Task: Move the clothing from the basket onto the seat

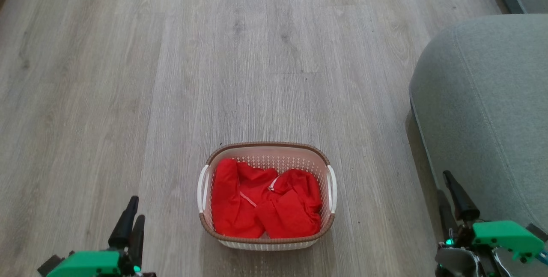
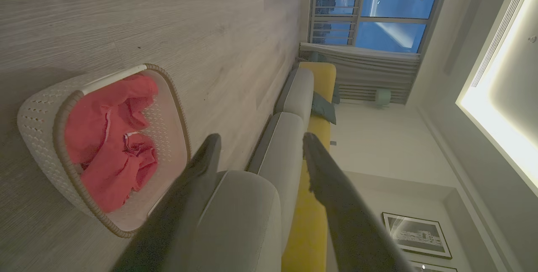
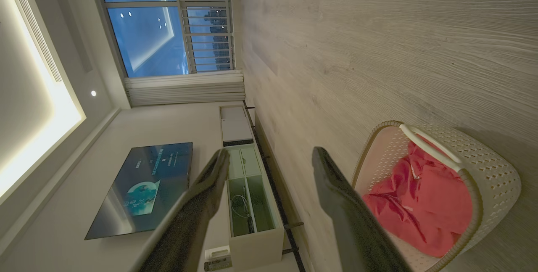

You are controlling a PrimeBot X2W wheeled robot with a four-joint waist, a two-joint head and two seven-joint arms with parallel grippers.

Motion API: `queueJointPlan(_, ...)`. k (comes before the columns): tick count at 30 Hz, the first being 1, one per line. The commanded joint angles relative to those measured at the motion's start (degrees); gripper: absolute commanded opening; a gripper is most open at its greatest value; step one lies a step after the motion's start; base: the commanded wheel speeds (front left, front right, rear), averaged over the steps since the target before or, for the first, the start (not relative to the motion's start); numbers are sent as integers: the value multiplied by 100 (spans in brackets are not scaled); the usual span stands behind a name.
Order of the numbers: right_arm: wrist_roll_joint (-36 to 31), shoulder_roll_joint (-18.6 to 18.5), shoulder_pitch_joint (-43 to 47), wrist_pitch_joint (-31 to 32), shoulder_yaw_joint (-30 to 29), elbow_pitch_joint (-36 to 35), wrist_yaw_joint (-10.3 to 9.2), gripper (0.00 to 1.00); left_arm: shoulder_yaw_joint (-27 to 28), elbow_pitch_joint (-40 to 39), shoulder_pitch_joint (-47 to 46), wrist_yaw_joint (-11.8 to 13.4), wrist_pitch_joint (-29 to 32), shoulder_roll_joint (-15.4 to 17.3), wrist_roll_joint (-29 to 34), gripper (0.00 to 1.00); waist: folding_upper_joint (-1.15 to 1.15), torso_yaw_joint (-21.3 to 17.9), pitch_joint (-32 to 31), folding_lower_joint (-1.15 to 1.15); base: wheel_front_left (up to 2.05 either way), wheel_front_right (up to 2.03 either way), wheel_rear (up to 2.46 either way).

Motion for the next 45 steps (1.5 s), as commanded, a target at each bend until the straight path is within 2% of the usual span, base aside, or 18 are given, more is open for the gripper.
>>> queueJointPlan(1, -29, -24, -296, -30, 30, -206, 1, 100, 7, -187, -321, -3, -42, 14, 14, 100, 0, 0, 2, 0, 0, 0, 0)
queueJointPlan(13, -189, -105, -604, -268, 355, -152, 1, 100, -65, -159, -564, -10, -251, 78, 134, 100, 0, 1, 33, 0, 0, 0, 0)
queueJointPlan(22, -487, -183, -847, -439, 555, -43, 1, 100, -213, -103, -748, -15, -438, 198, 466, 100, 0, 0, 54, 0, 0, 0, 0)
queueJointPlan(38, -1652, -247, -1209, -692, 811, 125, 1, 100, -147, -180, -996, -23, -690, 218, 1836, 100, 0, -17, 100, 0, 0, 0, 0)
queueJointPlan(45, -2359, -273, -1352, -811, 890, 136, 1, 100, -146, -315, -1076, -26, -807, 225, 2573, 100, 0, -30, 130, 0, 0, 0, 0)
